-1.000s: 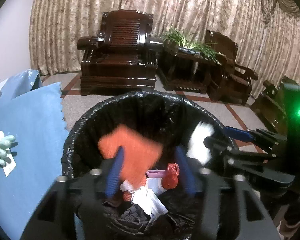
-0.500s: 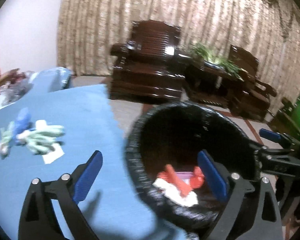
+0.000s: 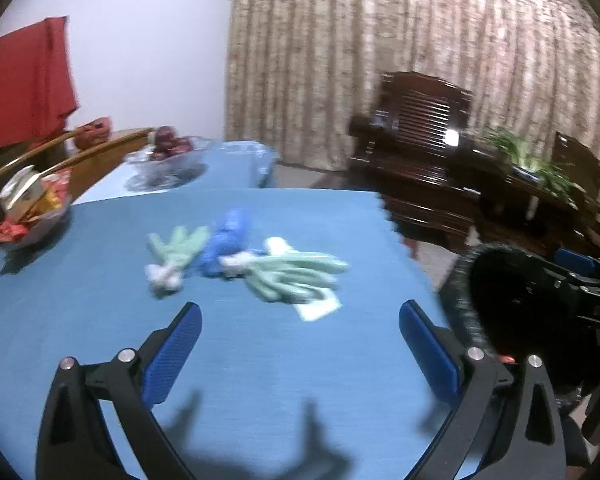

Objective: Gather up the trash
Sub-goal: 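Move both grippers back to the gloves on the table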

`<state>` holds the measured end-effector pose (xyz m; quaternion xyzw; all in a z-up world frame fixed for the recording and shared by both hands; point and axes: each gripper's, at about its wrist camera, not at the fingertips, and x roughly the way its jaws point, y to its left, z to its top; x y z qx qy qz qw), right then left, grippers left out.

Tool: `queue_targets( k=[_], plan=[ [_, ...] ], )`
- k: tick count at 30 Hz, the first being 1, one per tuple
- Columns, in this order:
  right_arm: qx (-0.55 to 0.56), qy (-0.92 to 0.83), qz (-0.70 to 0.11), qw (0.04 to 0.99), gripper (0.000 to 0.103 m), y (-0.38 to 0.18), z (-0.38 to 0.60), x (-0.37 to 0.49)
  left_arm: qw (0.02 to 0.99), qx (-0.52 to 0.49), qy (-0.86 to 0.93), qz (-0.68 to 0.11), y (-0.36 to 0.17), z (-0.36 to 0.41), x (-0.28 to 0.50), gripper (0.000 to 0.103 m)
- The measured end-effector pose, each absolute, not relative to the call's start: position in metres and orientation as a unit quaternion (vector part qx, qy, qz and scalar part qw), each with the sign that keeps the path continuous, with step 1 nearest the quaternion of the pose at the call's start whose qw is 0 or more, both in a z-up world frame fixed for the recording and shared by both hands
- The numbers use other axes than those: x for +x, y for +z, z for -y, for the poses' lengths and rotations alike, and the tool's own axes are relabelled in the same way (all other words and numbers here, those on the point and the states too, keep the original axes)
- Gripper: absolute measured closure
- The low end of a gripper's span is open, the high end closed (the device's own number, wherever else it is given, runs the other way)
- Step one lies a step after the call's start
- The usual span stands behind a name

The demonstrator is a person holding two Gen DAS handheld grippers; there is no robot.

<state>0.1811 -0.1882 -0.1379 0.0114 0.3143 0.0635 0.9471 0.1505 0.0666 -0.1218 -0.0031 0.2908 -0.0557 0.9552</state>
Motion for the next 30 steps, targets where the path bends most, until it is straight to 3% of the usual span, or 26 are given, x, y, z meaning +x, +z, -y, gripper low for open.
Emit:
queue_targets(
  k=[18,30],
  plan=[
    [-0.019,0.131,-0.312,0.941,0.005,-0.163,0.07,0.258,0.955,-0.011,0.013,-0.295,-0.145,-0.159,0.195,0.007],
    [-0.039,0.16,-0.349,0.923,0.006,-0.212,0.021,0.318,0.944,-0.011,0.025,-0.33,-0.185,-0.188,0.259,0.02]
  ],
)
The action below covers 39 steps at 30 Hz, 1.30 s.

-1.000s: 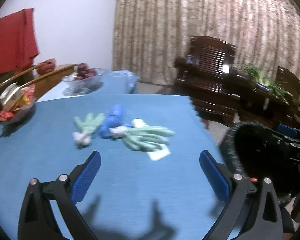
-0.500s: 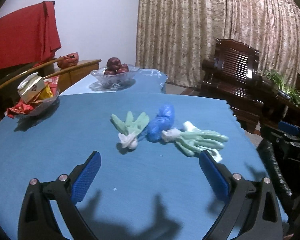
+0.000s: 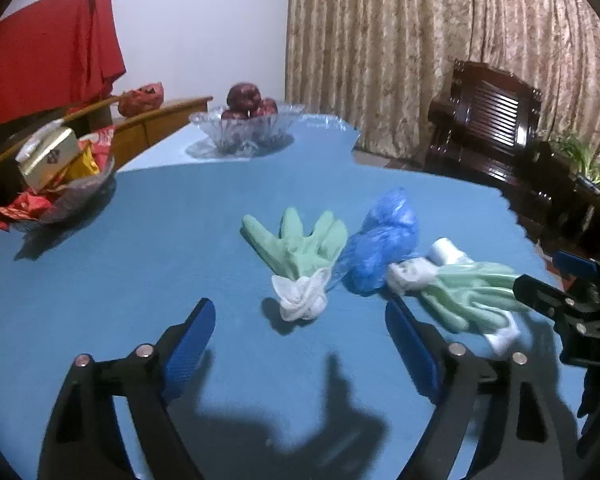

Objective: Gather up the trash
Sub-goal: 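Move both grippers back to the gloves on the table, then grasp mint-green glove with left gripper while right gripper grasps the other glove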

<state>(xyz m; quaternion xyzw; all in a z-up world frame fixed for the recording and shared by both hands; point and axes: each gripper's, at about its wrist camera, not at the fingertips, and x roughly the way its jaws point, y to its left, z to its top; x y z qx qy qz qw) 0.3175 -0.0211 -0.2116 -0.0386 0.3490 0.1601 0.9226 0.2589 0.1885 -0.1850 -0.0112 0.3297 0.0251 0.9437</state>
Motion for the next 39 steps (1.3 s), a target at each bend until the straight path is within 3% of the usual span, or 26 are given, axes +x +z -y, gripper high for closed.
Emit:
queue_targets(
  k=[8,11,16,20,21,39],
  plan=[
    [-0.049,0.175,-0.387,0.904,0.026,-0.239,0.004,0.348,0.928,-0.022,0.018,-0.372,-0.213,-0.196,0.306,0.027],
    [-0.052,0.183,-0.395,0.899,0.034,-0.241,0.0,0.351,0.92,-0.025,0.013,-0.391,-0.219,-0.196,0.319,0.038],
    [-0.061,0.193,-0.394,0.897,0.059,-0.242,-0.004,0.349,0.908,-0.025,-0.001,-0.419,-0.229,-0.192,0.329,0.071],
    [-0.055,0.208,-0.392,0.894,0.078,-0.239,-0.002,0.342,0.913,-0.024,0.0,-0.408,-0.225,-0.19,0.323,0.073],
    [-0.052,0.211,-0.392,0.894,0.088,-0.237,-0.001,0.341,0.914,-0.026,0.002,-0.405,-0.223,-0.189,0.319,0.073],
    [0.001,0.233,-0.356,0.905,0.092,-0.181,0.03,0.276,0.939,-0.036,0.035,-0.34,-0.156,-0.171,0.227,0.075]
  ],
)
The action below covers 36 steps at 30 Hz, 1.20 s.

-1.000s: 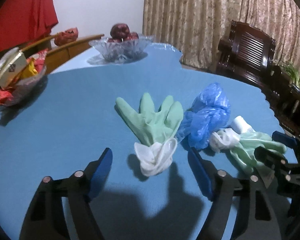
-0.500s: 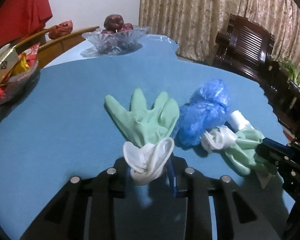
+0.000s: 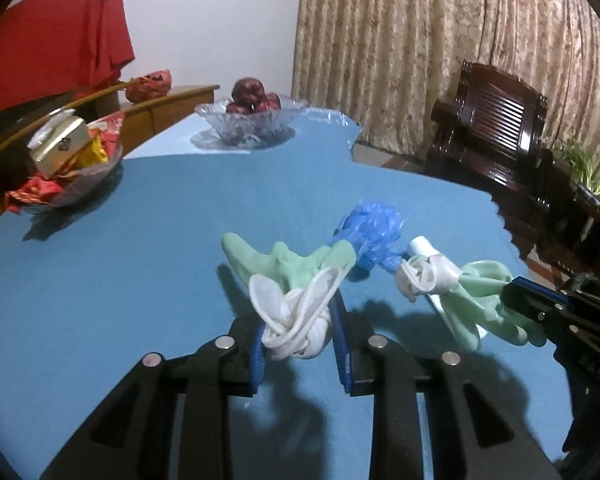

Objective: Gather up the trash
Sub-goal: 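Grasp mint-green glove with left gripper while right gripper grasps the other glove, then carry both green gloves over the bin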

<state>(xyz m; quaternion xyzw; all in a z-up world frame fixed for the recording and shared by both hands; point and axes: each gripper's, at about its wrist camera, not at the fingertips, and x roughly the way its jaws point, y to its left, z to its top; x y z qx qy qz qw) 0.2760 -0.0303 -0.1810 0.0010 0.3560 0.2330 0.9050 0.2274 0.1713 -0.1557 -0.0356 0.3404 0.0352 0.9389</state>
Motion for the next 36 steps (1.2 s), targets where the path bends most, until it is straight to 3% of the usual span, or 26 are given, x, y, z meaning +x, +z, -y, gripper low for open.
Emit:
queue_targets(
  k=[17,36],
  plan=[
    [0.006,0.199,-0.302,0.932,0.092,-0.118,0.082,0.215,0.955,-0.033,-0.004,-0.295,-0.097,-0.122,0.17,0.075],
    [0.017,0.116,-0.267,0.957,0.092,-0.081,0.189,0.151,0.957,-0.002,-0.112,-0.268,-0.065,-0.005,0.141,0.076]
  ],
)
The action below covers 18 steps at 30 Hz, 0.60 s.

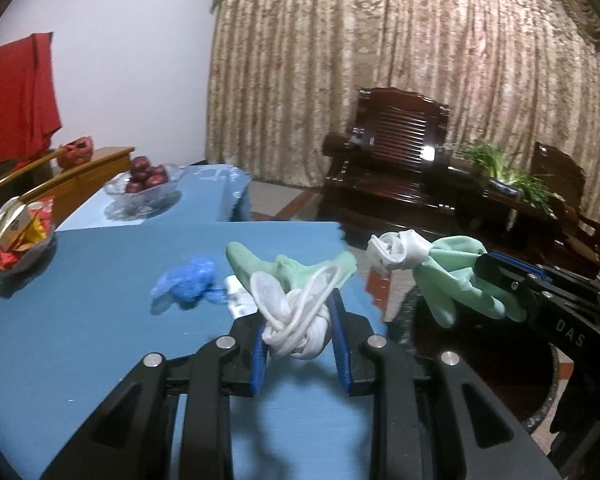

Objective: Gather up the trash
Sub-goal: 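Carry both green gloves over the bin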

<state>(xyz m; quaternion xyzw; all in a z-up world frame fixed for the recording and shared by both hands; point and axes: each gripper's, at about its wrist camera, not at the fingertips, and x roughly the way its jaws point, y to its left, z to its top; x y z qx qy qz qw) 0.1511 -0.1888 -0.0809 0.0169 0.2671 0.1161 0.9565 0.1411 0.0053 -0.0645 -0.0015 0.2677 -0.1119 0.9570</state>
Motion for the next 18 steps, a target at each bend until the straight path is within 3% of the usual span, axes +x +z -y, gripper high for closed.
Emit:
queue_targets(
  k=[18],
  plan=[
    [0.037,-0.008,-0.285,0.958,0.092,-0.103,0.306,0.1,0.933,0.037,-0.216,-0.287,-0.082,0.111,0.139,0.076]
  ],
)
